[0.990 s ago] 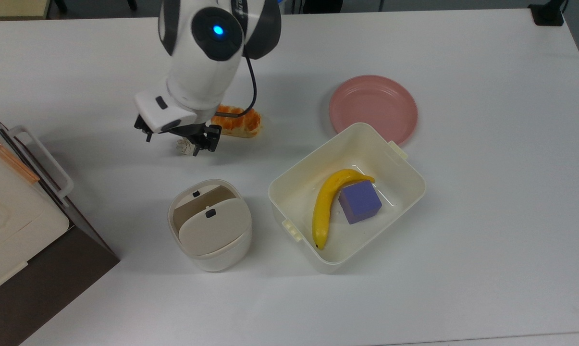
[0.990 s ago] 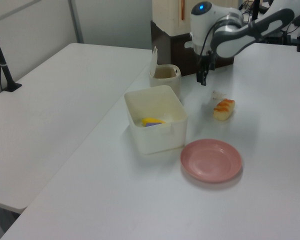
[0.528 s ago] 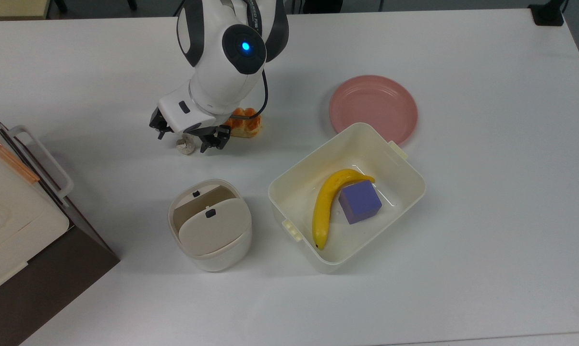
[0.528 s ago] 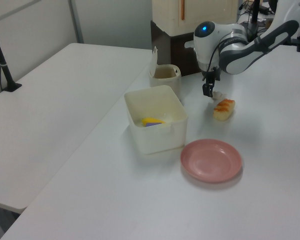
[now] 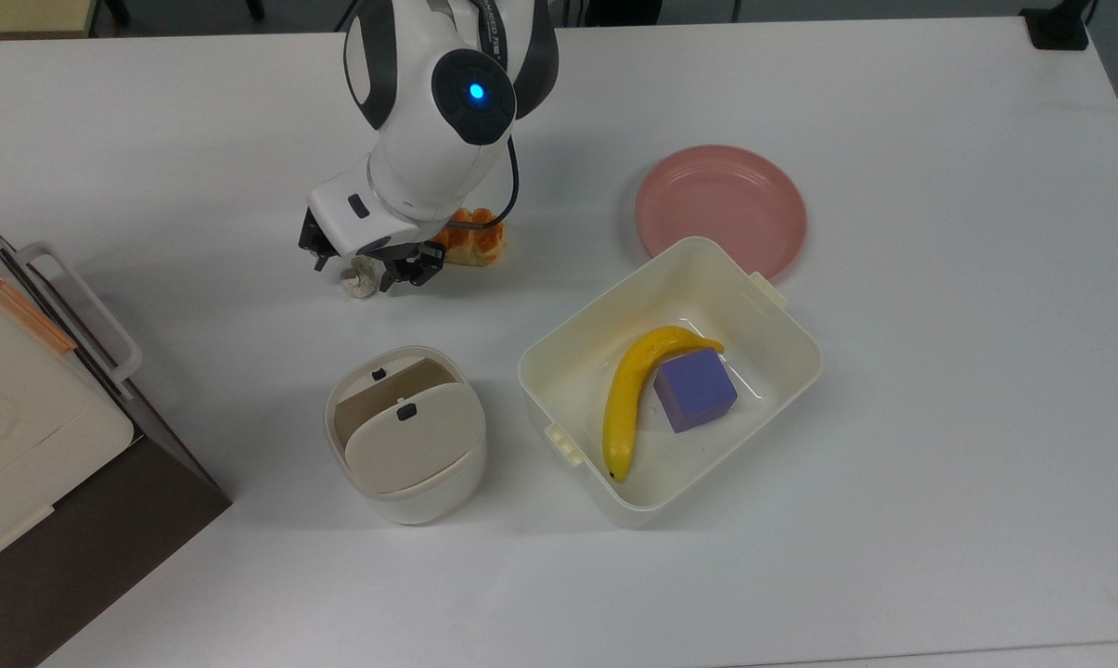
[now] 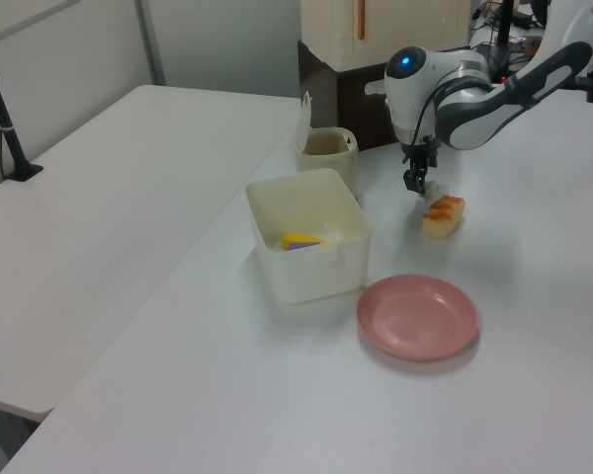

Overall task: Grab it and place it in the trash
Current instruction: 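Close the gripper on the white paper ball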

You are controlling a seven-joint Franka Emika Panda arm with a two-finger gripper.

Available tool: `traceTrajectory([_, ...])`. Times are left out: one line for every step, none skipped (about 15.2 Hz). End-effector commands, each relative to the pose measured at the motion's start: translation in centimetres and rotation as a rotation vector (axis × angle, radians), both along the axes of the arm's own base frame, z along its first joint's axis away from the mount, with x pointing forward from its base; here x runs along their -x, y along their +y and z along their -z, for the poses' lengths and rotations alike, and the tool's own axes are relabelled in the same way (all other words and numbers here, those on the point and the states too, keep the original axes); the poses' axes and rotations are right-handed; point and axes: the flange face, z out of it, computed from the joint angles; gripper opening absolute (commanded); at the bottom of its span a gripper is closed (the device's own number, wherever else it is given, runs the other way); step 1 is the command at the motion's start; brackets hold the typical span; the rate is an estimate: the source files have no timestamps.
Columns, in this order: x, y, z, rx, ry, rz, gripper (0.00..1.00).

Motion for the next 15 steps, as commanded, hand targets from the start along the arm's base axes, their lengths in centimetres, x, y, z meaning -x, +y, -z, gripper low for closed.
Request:
traceTrajectory([1.3, 0.5, 0.1, 0.013, -0.019, 0.001, 0.75])
traceTrajectory([1.3, 0.5, 0.2, 0.012, -0.017, 0.001, 0.76])
traceTrajectory([1.4, 0.5, 0.5, 0.012, -0.010, 0.002, 0.76])
traceTrajectory([1.5, 0.5, 1.2, 0.012, 0.001, 0.000, 0.76])
traceTrajectory([1.6, 0.5, 1.3, 0.012, 0.002, 0.000, 0.76])
traceTrajectory([1.6, 0.5, 1.3, 0.013, 0.002, -0.001, 0.71])
traceTrajectory([1.5, 0.4, 1.2, 0.013, 0.001, 0.000, 0.51])
traceTrajectory([1.5, 0.4, 1.3, 0.012, 0.003, -0.003, 0.31])
traceTrajectory([1.3, 0.4, 1.0, 0.013, -0.001, -0.009, 0.00])
traceTrajectory([1.2, 0.3, 0.9, 0.012, -0.003, -0.012, 0.00])
traceTrajectory([1.2, 0.3, 0.7, 0.014, 0.000, -0.022, 0.00])
traceTrajectory([1.1, 0.3, 0.5, 0.012, 0.008, -0.044, 0.00])
traceTrajectory([0.6, 0.3, -0.3, 0.010, 0.005, -0.067, 0.00])
traceTrajectory([0.2, 0.2, -0.9, 0.010, -0.003, -0.073, 0.00])
traceTrajectory([-0.2, 0.3, -1.8, 0.009, -0.022, -0.075, 0.00])
